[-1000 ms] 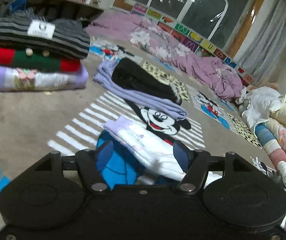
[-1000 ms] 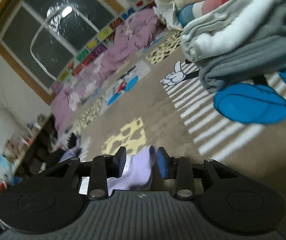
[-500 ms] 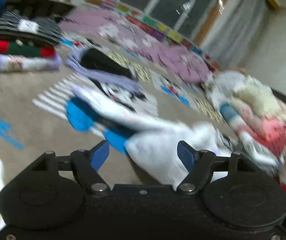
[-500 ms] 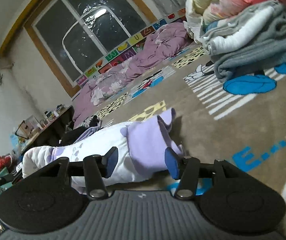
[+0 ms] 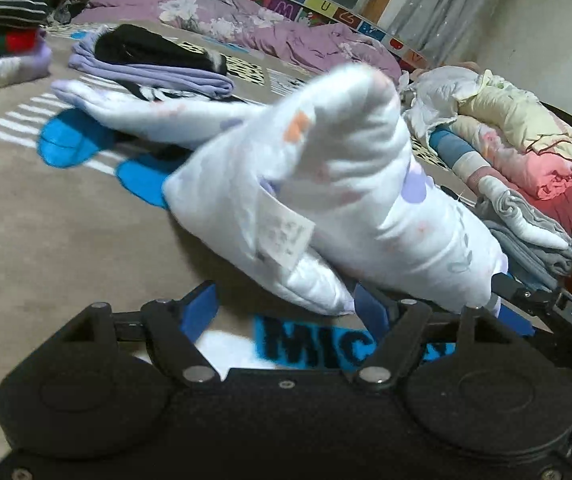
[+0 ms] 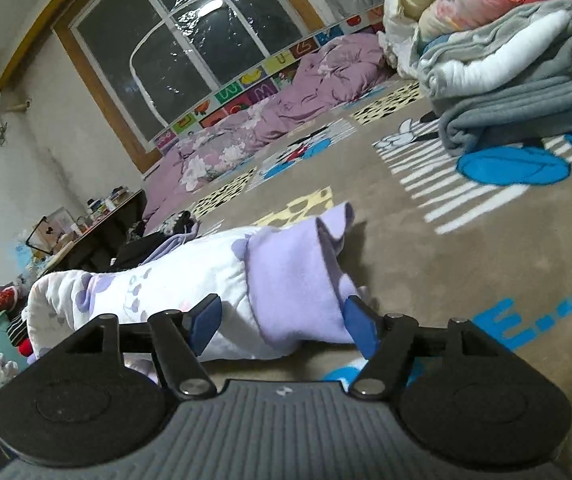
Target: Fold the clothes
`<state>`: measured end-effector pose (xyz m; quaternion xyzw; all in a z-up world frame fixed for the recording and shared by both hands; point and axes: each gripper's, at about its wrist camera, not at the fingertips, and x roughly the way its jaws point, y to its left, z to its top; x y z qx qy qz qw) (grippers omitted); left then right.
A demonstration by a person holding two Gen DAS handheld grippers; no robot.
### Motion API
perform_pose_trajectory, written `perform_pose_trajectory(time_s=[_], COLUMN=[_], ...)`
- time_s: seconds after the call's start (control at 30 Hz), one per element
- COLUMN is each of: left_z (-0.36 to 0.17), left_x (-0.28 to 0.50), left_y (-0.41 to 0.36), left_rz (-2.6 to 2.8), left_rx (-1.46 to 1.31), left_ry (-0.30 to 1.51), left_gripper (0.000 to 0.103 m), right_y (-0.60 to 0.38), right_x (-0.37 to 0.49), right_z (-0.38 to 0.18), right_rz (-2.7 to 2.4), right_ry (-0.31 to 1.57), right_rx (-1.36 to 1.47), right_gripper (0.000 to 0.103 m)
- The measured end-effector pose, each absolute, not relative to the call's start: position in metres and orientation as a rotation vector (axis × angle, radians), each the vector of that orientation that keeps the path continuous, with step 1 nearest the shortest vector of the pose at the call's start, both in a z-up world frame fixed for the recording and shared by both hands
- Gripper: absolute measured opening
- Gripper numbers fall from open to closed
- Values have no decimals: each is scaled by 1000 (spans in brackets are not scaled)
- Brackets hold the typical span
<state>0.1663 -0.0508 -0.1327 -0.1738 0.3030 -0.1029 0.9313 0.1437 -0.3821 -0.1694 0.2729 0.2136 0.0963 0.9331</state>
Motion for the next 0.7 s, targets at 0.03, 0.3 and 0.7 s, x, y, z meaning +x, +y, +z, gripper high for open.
perform_pose_trajectory(time_s=[0.03,0.3,0.7], left_z=[-135,-116,-44], left_x=[168,169,127], left_y=[-53,-43,18], left_rz=[-213,-294,-431], left_rx=[-357,-366,-467], left_ry=[615,557,492], left_gripper=[73,15,15], right_y=[-381,-384,-415], right_x=[144,146,126], right_z=[-170,-172,-165], right_rz=[201,274,339], right_ry=[435,403,300], right_rx=[557,614,885], right_gripper=[68,28,22])
